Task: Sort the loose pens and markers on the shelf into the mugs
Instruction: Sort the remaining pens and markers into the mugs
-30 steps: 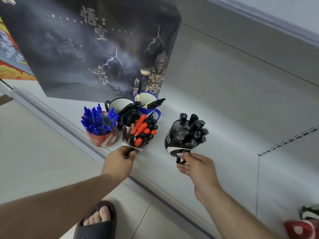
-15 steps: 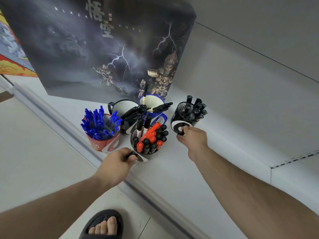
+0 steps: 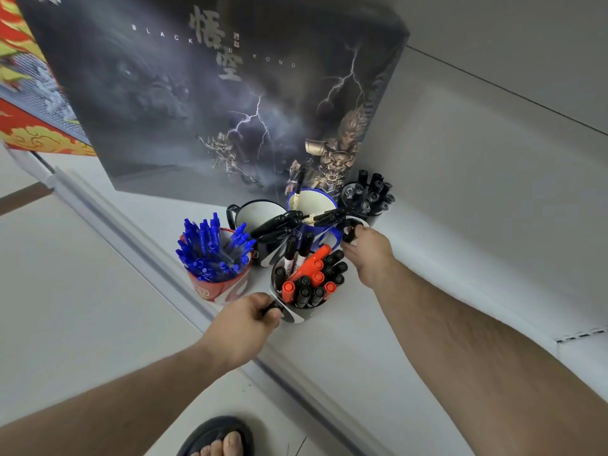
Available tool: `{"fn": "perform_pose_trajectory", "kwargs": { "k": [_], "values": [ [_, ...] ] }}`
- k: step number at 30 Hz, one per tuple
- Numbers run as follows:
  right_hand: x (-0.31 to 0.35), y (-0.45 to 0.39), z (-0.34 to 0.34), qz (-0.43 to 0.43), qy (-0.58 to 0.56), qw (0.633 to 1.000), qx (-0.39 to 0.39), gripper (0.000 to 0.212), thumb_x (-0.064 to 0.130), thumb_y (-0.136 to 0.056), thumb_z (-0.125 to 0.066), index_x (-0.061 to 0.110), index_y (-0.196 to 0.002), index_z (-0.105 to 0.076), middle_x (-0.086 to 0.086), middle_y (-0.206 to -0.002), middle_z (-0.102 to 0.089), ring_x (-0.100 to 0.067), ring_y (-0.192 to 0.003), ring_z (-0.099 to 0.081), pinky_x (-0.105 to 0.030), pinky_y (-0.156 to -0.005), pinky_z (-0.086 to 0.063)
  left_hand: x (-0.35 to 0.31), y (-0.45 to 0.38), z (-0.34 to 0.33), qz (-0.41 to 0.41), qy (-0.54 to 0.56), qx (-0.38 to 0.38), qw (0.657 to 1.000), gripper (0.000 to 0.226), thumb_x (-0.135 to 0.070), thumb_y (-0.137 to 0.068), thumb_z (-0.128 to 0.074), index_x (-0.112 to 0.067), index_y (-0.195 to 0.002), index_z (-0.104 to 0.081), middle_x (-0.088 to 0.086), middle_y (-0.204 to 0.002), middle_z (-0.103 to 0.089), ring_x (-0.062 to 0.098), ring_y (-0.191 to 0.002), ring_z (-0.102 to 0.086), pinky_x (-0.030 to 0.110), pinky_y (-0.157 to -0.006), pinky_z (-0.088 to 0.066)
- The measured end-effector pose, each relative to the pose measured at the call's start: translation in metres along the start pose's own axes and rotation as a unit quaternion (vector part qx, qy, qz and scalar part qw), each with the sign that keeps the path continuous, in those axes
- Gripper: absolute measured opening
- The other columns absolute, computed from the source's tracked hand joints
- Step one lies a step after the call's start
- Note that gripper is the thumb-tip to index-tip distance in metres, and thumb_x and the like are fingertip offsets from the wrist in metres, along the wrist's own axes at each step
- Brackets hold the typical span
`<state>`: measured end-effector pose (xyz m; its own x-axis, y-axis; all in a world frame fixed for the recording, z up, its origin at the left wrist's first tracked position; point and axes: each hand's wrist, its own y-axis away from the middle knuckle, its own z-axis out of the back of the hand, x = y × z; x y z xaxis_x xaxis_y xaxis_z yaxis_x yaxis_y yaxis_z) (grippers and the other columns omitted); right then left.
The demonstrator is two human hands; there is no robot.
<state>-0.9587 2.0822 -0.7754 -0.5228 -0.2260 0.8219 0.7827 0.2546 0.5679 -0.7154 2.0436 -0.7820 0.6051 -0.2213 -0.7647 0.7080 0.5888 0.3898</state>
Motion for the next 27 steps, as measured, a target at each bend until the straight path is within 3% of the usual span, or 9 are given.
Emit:
{"fn": "perform_pose_trajectory", "kwargs": {
  "k": [2,6,10,14,16,18,20,23,27],
  "values": [
    [0.003,0.0,0.002,-0.023,0.0,0.999,0.03,0.03,0.021,-0.101,-0.047,0.009,-0.127,-0.055,-0.005,-0.115,-0.063,-0.025,-0.111,-0.064,-0.03,-0.098,-0.051,0.0,0.0,0.001,-0.005,-0.006,0.006,1.0,0.022,-0.022,-0.1,-0.049,-0.025,-0.08,-0.058,0.0,-0.079,-0.064,0.013,-0.07,-0.055,0.013,-0.06,-0.039],
    [0.006,0.006,0.014,-0.022,0.061,0.996,0.057,0.042,0.033,-0.101,-0.046,0.016,-0.139,-0.051,0.008,-0.126,-0.053,-0.021,-0.118,-0.057,-0.036,-0.103,-0.041,-0.001,-0.003,0.001,-0.012,-0.006,0.007,1.0,0.031,-0.021,-0.1,-0.048,-0.032,-0.072,-0.054,-0.011,-0.07,-0.057,0.003,-0.063,-0.051,0.009,-0.055,-0.036],
    [-0.006,0.041,0.054,0.048,-0.011,0.993,-0.104,0.012,0.013,-0.093,-0.051,0.015,-0.096,-0.062,-0.005,-0.099,-0.064,-0.023,-0.085,-0.068,-0.029,-0.069,-0.045,-0.008,-0.002,-0.004,-0.026,0.005,0.023,0.999,0.035,-0.019,-0.101,-0.048,-0.033,-0.069,-0.054,-0.013,-0.07,-0.056,0.0,-0.062,-0.05,0.008,-0.055,-0.036],
    [-0.049,0.111,0.081,0.064,0.027,0.99,-0.124,0.017,0.003,-0.089,-0.051,0.011,-0.084,-0.066,-0.006,-0.088,-0.069,-0.024,-0.068,-0.064,-0.034,-0.071,-0.048,-0.014,0.0,-0.009,-0.037,0.008,0.017,0.999,0.025,-0.029,-0.097,-0.056,-0.038,-0.074,-0.06,-0.017,-0.083,-0.062,0.005,-0.075,-0.059,0.006,-0.062,-0.039],
    [-0.066,0.14,0.078,0.053,0.047,0.992,-0.101,0.021,0.0,-0.088,-0.05,0.01,-0.085,-0.068,-0.006,-0.088,-0.069,-0.023,-0.069,-0.065,-0.036,-0.071,-0.05,-0.008,0.009,-0.005,-0.052,-0.016,-0.034,0.998,0.009,-0.043,-0.09,-0.064,-0.037,-0.085,-0.06,-0.022,-0.089,-0.062,0.005,-0.076,-0.062,0.018,-0.07,-0.045],
    [-0.079,0.16,0.067,0.034,0.058,0.995,-0.08,0.021,-0.001,-0.088,-0.05,0.009,-0.087,-0.068,-0.005,-0.085,-0.068,-0.021,-0.067,-0.064,-0.036,-0.068,-0.049,0.005,0.026,0.009,-0.091,-0.031,-0.158,0.983,0.016,-0.044,-0.085,-0.066,-0.031,-0.079,-0.057,-0.021,-0.075,-0.059,0.003,-0.066,-0.058,0.024,-0.065,-0.042],
    [-0.088,0.171,0.049,-0.003,0.066,0.997,-0.049,0.017,0.0,-0.089,-0.053,0.009,-0.089,-0.068,-0.005,-0.081,-0.066,-0.021,-0.067,-0.062,-0.035,-0.067,-0.05,0.013,0.04,0.034,-0.121,0.035,-0.286,0.95,0.016,-0.031,-0.079,-0.06,-0.024,-0.068,-0.053,-0.013,-0.064,-0.054,0.008,-0.058,-0.05,0.024,-0.058,-0.037],
    [-0.095,0.176,0.018,-0.059,0.089,0.994,-0.019,0.006,0.011,-0.087,-0.062,0.009,-0.085,-0.067,-0.006,-0.073,-0.061,-0.022,-0.069,-0.057,-0.036,-0.07,-0.049,0.014,0.029,0.083,-0.063,0.18,-0.414,0.89,0.014,-0.016,-0.089,-0.053,-0.017,-0.075,-0.055,-0.008,-0.07,-0.054,0.002,-0.061,-0.048,0.027,-0.065,-0.04],
    [-0.091,0.175,-0.014,-0.157,0.066,0.985,-0.007,0.026,0.035,-0.085,-0.071,0.012,-0.078,-0.061,-0.003,-0.072,-0.05,-0.02,-0.067,-0.048,-0.033,-0.066,-0.043,0.021,-0.024,0.135,-0.003,0.073,-0.318,0.945,0.033,-0.004,-0.097,-0.038,-0.02,-0.11,-0.064,-0.003,-0.11,-0.064,0.019,-0.103,-0.059,0.029,-0.088,-0.046]
  ]
}}
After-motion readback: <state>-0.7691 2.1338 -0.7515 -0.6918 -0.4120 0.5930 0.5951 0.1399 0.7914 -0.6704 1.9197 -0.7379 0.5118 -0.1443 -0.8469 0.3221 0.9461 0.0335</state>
